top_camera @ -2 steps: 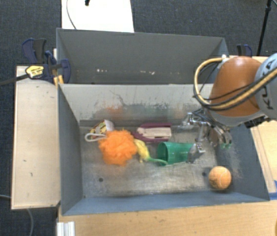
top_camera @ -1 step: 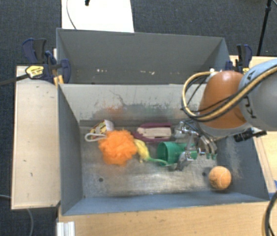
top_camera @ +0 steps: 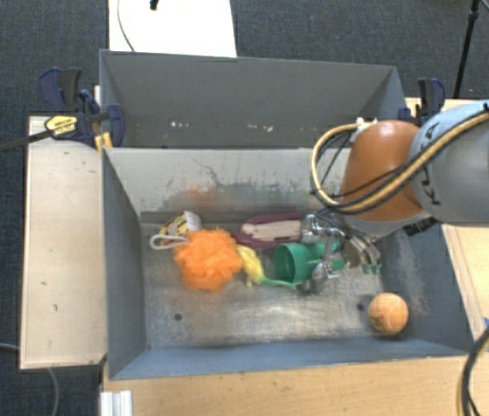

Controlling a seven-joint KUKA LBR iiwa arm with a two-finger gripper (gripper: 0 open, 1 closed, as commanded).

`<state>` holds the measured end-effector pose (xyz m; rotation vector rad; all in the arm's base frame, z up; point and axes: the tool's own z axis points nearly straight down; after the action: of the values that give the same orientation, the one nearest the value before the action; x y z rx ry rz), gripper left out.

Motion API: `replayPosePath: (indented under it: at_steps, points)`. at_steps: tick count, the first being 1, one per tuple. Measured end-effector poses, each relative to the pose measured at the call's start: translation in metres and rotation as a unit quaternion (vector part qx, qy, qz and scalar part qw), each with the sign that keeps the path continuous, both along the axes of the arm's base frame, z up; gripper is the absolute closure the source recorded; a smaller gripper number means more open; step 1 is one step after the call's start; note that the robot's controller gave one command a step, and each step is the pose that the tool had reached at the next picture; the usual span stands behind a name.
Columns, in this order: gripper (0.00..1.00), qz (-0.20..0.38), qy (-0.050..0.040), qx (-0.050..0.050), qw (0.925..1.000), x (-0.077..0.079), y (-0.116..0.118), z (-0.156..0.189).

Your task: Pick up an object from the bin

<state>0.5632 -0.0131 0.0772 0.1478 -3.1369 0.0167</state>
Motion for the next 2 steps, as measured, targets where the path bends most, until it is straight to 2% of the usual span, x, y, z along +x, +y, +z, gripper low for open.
replayPosePath:
  at_steps: [2]
  points:
    - [1.0,0.0,0.0,0.001,1.0,-0.0002,-0.0005,0.0003]
